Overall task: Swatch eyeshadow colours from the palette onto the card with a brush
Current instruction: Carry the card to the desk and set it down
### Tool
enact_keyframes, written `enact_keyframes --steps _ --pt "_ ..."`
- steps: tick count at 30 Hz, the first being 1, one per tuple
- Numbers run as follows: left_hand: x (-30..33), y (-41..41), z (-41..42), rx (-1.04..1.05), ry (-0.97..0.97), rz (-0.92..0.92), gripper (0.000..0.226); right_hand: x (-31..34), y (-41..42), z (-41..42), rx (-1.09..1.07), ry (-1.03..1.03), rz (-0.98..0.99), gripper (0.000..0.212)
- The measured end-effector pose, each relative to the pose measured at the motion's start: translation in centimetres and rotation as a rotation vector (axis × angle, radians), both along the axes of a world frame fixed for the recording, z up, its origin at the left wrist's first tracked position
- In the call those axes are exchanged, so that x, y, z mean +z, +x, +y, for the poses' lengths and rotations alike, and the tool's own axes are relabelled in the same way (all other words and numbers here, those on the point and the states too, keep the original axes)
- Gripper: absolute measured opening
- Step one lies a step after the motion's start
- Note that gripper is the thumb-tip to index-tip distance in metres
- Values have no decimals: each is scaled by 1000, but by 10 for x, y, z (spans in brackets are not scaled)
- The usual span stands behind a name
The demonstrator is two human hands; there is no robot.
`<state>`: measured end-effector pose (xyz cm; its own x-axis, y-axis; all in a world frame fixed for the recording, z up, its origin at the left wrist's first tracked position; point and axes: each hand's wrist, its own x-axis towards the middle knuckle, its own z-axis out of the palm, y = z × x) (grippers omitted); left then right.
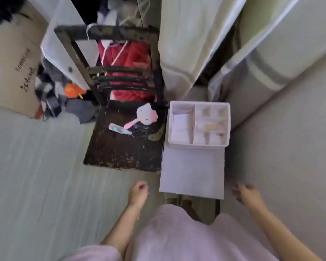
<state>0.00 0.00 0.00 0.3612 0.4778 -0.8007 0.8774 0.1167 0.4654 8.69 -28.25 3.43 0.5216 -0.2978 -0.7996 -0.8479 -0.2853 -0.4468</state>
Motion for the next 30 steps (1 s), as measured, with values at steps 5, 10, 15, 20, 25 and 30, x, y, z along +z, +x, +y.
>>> enact_keyframes --steps 5,10,15,20,25,30 --pt "-25 83 -11 -276 62 -121 25 -14 75 56 233 124 -64 20" --pt "-42 145 -21 -275 149 -238 39 -26 145 121 165 289 -153 23" --pt "-59 163 -22 -257 237 -242 28 -50 191 165 144 250 -128 45" --pt "-69 161 -24 -207 220 -229 16 -65 212 182 128 146 -105 28" --pt "-63 157 -21 -173 37 -218 23 -52 189 170 75 214 -119 18" --pt "-31 127 -7 -183 -66 -321 27 -19 130 134 224 282 -210 26"
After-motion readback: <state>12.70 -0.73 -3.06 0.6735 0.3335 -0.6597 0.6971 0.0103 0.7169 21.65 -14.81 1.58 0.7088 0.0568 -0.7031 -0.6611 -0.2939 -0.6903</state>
